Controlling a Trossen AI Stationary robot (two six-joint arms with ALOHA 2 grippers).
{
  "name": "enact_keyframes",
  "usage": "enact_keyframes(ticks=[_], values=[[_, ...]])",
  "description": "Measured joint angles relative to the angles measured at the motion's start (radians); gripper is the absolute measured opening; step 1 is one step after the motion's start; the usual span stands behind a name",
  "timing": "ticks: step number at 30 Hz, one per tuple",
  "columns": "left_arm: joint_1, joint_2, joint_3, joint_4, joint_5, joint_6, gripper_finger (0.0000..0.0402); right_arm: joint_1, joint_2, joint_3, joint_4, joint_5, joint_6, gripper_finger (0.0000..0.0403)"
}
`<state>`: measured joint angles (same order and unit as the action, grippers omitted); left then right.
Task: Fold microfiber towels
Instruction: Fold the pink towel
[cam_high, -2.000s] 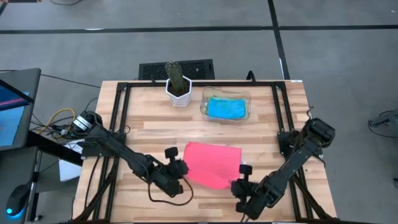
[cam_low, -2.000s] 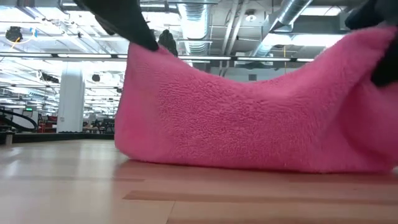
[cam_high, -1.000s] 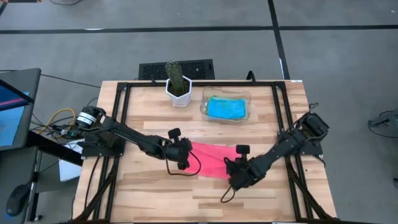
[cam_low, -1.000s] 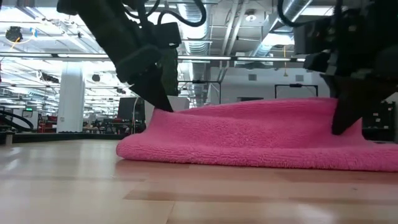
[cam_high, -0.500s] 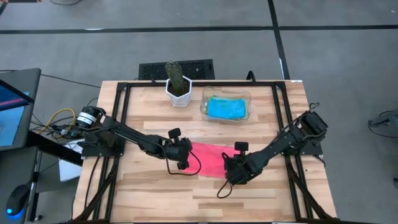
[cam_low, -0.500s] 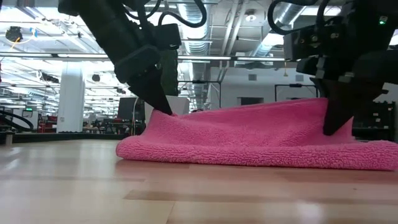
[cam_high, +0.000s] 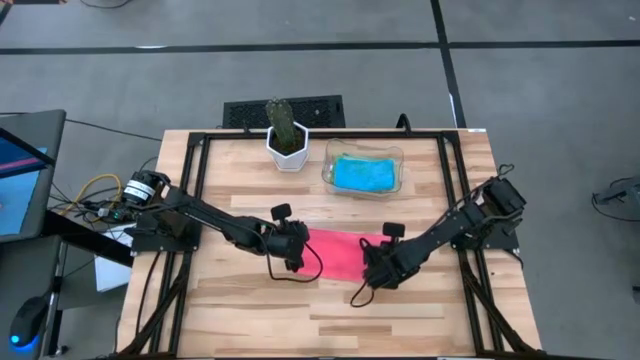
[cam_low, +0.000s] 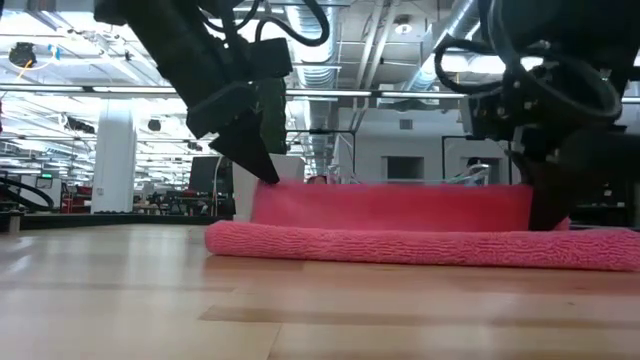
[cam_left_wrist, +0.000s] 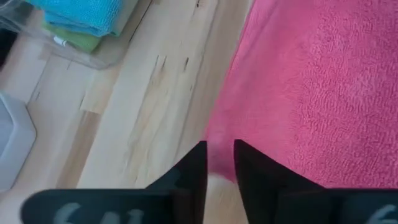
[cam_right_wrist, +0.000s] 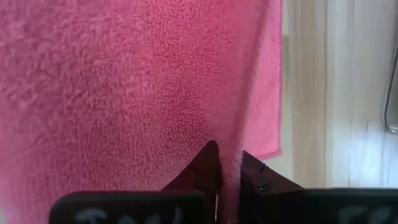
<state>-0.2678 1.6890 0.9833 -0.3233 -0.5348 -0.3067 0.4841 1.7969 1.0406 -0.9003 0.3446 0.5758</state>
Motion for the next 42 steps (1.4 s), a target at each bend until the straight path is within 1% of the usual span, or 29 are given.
enact_keyframes(ticks=[4, 8, 13, 16, 22, 26, 28, 30, 31, 33, 35, 37, 38, 40, 42], values=[[0.014, 0.0, 0.0, 0.0, 0.039, 0.005, 0.01, -0.021, 0.0, -0.015, 0.031, 0.013, -0.006, 0.007], [0.022, 0.0, 0.0, -0.001, 0.06, 0.005, 0.0124, -0.038, 0.0, -0.015, 0.054, 0.014, -0.024, 0.0105], [0.024, 0.0, 0.0, 0.0, 0.051, -0.037, 0.0137, -0.059, 0.0, -0.015, 0.027, 0.016, -0.034, 0.0154], [0.024, 0.0, -0.007, 0.046, 0.056, -0.056, 0.0137, -0.063, -0.005, -0.015, 0.001, 0.021, -0.059, 0.0181], [0.024, 0.0, -0.038, 0.141, 0.077, -0.05, 0.0137, -0.067, -0.104, -0.015, -0.078, 0.024, -0.056, 0.0218], [0.024, 0.0, -0.077, 0.242, 0.081, -0.055, 0.0137, -0.067, -0.196, -0.015, -0.137, 0.047, -0.015, 0.0224], [0.024, 0.0, -0.096, 0.313, 0.102, -0.056, 0.0137, -0.046, -0.254, -0.019, -0.114, 0.08, 0.02, 0.0221], [0.024, 0.0, -0.116, 0.365, 0.133, -0.056, 0.0137, 0.002, -0.324, -0.054, -0.014, 0.133, 0.051, 0.0213], [0.024, 0.0, -0.125, 0.393, 0.145, -0.055, 0.0137, 0.033, -0.358, -0.086, 0.061, 0.177, 0.071, 0.0208], [0.022, 0.0, -0.143, 0.472, 0.152, -0.049, 0.0137, 0.102, -0.415, -0.177, 0.233, 0.291, 0.125, 0.0195], [0.021, 0.0, -0.169, 0.556, 0.154, -0.046, 0.0137, 0.16, -0.438, -0.29, 0.433, 0.404, 0.197, 0.0178], [0.02, 0.0, -0.199, 0.627, 0.164, -0.065, 0.0137, 0.212, -0.423, -0.402, 0.689, 0.48, 0.228, 0.0157], [0.018, 0.0, -0.215, 0.661, 0.169, -0.077, 0.0137, 0.234, -0.397, -0.45, 0.838, 0.508, 0.218, 0.0144], [0.004, 0.0, -0.249, 0.723, 0.17, -0.098, 0.0137, 0.268, -0.319, -0.522, 1.107, 0.536, 0.172, 0.0118], [-0.017, 0.0, -0.278, 0.757, 0.163, -0.115, 0.0136, 0.288, -0.228, -0.552, 1.297, 0.549, 0.122, 0.0092]])
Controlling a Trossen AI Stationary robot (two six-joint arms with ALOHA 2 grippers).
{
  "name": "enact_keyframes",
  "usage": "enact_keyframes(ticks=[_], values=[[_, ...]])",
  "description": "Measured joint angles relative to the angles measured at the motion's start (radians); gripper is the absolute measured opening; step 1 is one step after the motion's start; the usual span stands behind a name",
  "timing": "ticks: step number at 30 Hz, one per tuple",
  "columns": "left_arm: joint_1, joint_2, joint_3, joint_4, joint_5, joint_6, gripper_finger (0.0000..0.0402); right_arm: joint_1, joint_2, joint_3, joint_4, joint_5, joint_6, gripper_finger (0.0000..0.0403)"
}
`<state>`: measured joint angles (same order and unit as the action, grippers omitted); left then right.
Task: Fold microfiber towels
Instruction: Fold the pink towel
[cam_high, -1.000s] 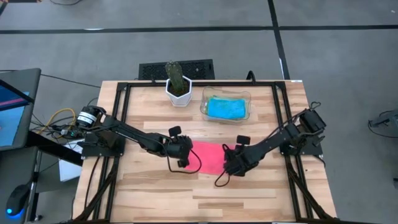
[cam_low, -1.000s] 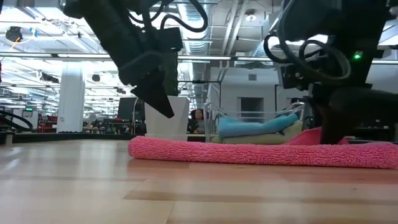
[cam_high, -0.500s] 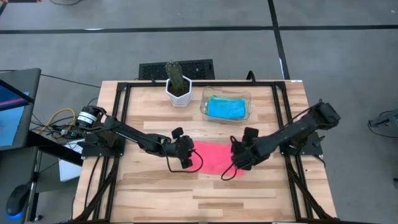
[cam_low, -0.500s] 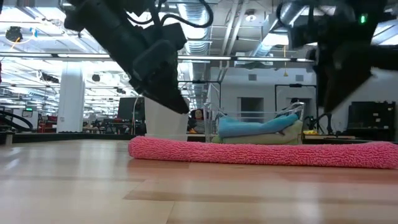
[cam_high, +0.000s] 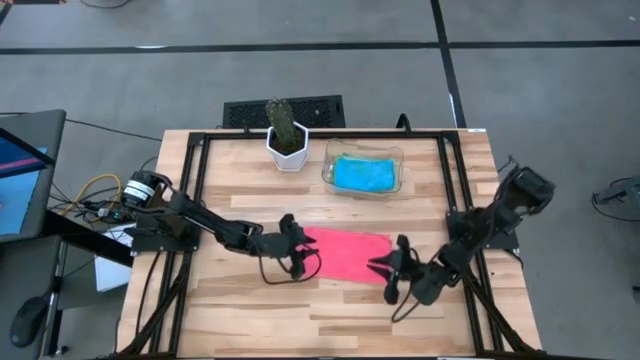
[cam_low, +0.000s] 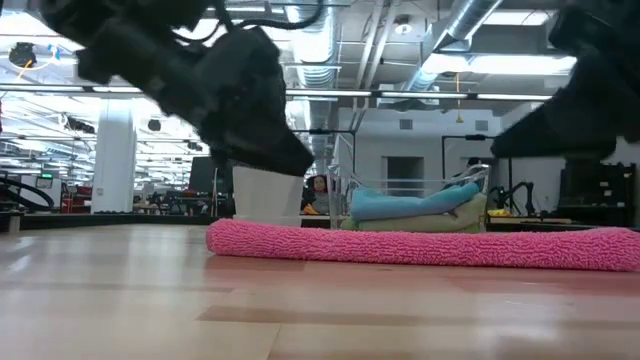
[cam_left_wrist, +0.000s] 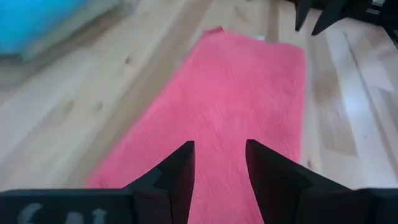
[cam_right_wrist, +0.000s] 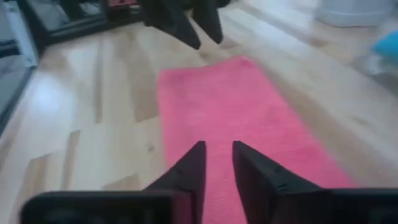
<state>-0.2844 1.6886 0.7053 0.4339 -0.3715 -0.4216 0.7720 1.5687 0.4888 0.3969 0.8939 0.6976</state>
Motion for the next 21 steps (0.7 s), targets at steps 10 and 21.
enact_keyframes(ticks=[10, 21], values=[[-0.138, 0.056, -0.091, 0.107, -0.182, -0.08, 0.003, 0.005, 0.364, 0.049, 0.222, -0.003, 0.01, 0.0014], [-0.209, 0.296, -0.036, 0.227, -0.22, -0.171, 0.0001, 0.013, 0.429, 0.067, 0.277, 0.006, 0.054, 0.0035]])
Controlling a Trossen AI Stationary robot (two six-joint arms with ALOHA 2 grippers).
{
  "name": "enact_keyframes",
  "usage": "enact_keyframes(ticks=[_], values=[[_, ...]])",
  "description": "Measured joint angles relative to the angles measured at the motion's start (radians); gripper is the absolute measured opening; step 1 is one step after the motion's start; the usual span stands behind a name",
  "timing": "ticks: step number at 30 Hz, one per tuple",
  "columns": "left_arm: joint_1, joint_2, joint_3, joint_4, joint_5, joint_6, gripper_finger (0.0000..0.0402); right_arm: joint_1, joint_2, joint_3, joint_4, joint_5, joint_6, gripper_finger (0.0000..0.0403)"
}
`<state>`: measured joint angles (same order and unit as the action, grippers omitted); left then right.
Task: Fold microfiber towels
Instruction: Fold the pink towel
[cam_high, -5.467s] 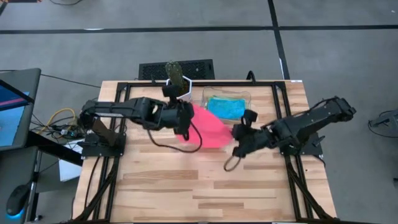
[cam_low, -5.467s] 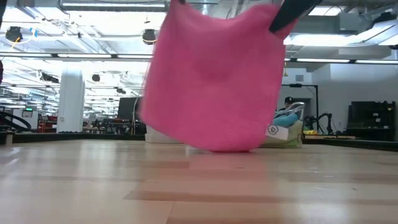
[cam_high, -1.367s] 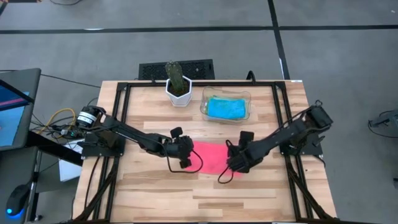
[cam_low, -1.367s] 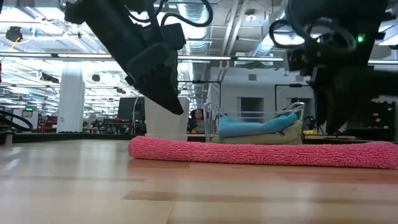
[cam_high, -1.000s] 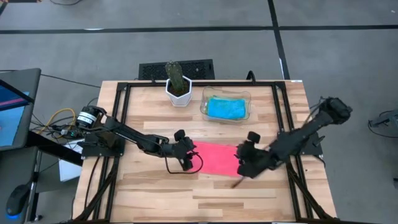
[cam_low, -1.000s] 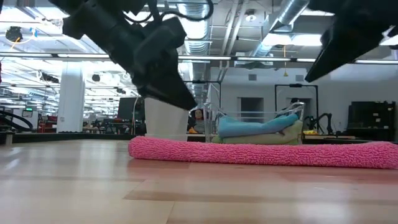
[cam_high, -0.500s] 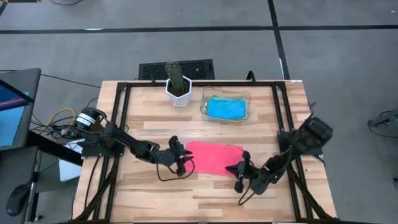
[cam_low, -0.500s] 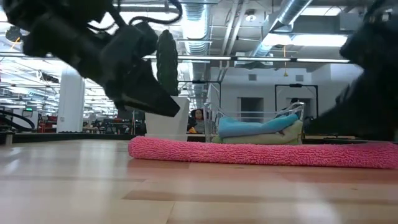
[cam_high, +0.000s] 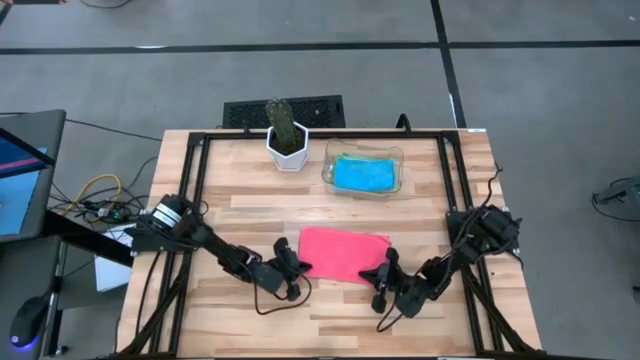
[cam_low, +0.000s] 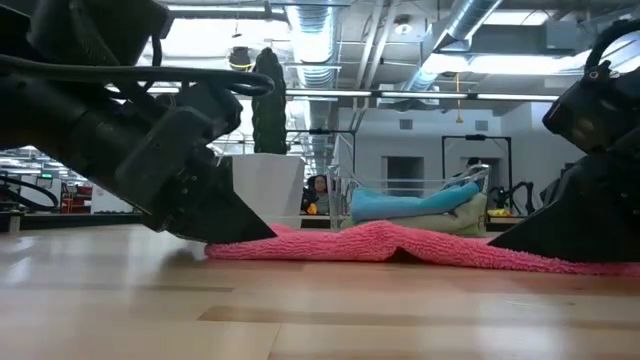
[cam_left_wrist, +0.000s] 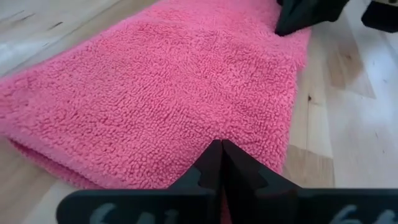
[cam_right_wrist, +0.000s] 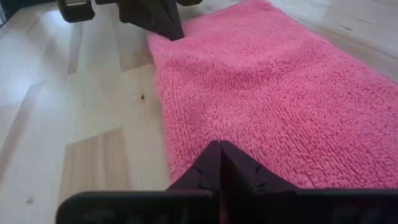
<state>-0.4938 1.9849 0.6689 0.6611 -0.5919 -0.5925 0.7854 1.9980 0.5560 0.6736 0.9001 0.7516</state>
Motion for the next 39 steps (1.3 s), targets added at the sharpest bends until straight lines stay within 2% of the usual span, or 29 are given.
enact_keyframes(ticks=[9, 15, 20, 23, 26, 30, 33, 39], values=[[-0.021, 0.008, 0.001, -0.065, -0.056, -0.039, 0.0, 0.062, -0.04, -0.005, -0.049, 0.006, -0.028, 0.0017], [-0.021, 0.01, -0.002, -0.04, -0.065, -0.038, 0.0, 0.068, -0.129, 0.011, 0.019, 0.114, -0.227, 0.0026], [-0.023, 0.011, -0.002, -0.032, -0.074, -0.039, 0.0, 0.031, -0.089, 0.037, 0.139, 0.049, -0.378, 0.0021], [-0.023, 0.012, -0.003, -0.024, -0.075, -0.039, 0.0, 0.02, -0.012, 0.036, 0.175, 0.013, -0.327, 0.0017], [-0.022, 0.012, -0.004, -0.005, -0.072, -0.037, 0.0, 0.044, 0.07, 0.036, 0.177, 0.014, -0.208, 0.0018], [-0.02, -0.017, -0.005, -0.018, -0.025, 0.008, 0.0, 0.08, 0.133, 0.04, 0.19, 0.074, -0.126, 0.0023], [-0.023, -0.079, -0.009, -0.051, 0.008, 0.046, 0.0, 0.085, 0.138, 0.04, 0.192, 0.082, -0.123, 0.002], [-0.023, -0.211, -0.006, -0.058, -0.011, 0.134, 0.0, 0.071, 0.102, 0.037, 0.178, 0.042, -0.138, 0.0017]])
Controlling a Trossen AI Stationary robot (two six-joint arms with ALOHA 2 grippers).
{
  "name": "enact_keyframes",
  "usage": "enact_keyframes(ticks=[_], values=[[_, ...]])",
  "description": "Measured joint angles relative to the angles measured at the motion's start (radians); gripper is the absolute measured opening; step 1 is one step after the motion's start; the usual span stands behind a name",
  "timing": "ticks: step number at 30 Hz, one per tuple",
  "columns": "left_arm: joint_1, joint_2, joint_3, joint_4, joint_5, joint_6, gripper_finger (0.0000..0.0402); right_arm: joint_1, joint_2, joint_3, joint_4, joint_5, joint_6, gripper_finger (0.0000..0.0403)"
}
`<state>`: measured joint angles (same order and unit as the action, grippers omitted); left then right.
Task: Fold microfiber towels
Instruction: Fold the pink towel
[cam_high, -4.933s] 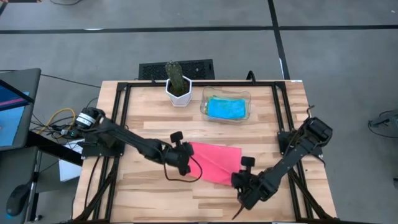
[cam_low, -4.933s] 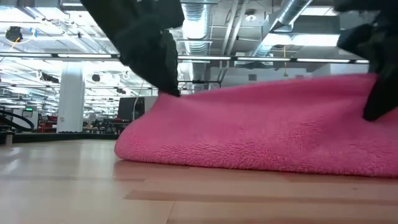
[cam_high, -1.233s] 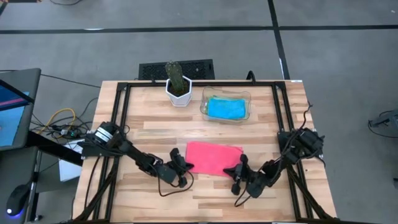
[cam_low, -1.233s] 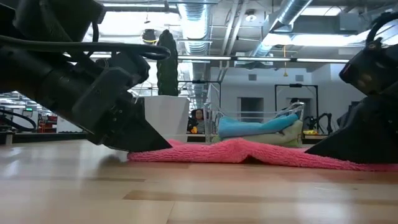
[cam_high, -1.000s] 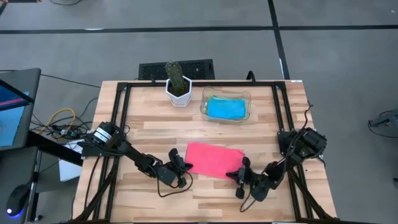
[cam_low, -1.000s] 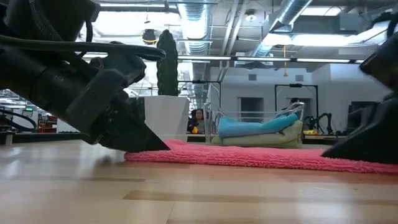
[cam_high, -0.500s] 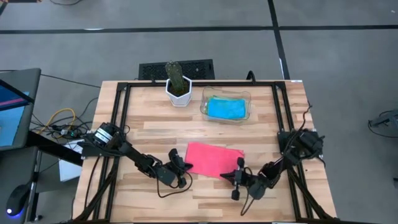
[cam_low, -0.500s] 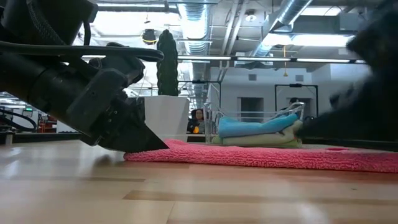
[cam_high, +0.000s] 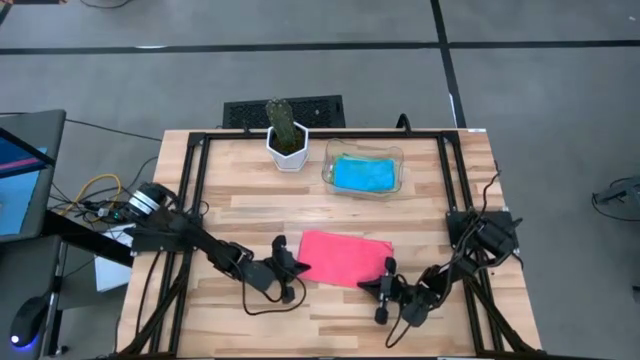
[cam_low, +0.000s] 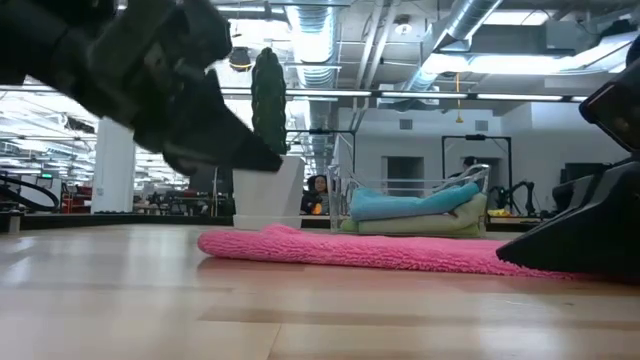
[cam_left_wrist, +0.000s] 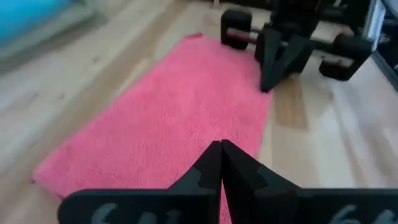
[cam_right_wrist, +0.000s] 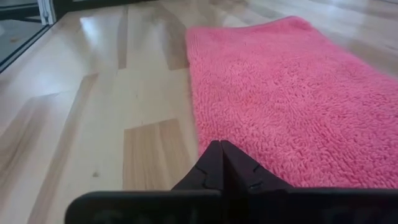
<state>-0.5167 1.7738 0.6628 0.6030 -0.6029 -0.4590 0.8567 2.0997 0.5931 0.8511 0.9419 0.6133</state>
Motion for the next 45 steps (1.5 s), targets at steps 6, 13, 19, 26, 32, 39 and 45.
enact_keyframes(ticks=[6, 13, 19, 26, 32, 39, 45], values=[[0.0, 0.022, 0.002, 0.106, 0.004, 0.011, 0.0, 0.007, -0.068, -0.004, 0.007, -0.023, -0.057, 0.0032], [0.006, 0.193, 0.024, 0.235, -0.012, -0.013, 0.0, 0.034, -0.336, -0.001, -0.242, -0.034, -0.12, 0.0037], [0.009, 0.273, 0.074, 0.24, -0.006, -0.02, 0.0, 0.031, -0.533, 0.024, -0.778, -0.321, 0.195, 0.0076], [0.013, 0.275, 0.082, 0.218, -0.011, -0.024, 0.0, 0.06, -0.492, 0.038, -0.834, -0.399, 0.253, 0.0138], [0.015, 0.275, 0.082, 0.2, -0.01, -0.033, 0.0, 0.073, -0.389, 0.039, -0.831, -0.382, 0.316, 0.0154], [0.016, 0.275, 0.082, 0.197, -0.005, -0.034, 0.0, 0.092, -0.397, 0.05, -0.829, -0.41, 0.328, 0.0151], [0.017, 0.275, 0.082, 0.196, -0.005, -0.033, 0.0, 0.149, -0.504, 0.083, -0.909, -0.326, 0.296, 0.0137]])
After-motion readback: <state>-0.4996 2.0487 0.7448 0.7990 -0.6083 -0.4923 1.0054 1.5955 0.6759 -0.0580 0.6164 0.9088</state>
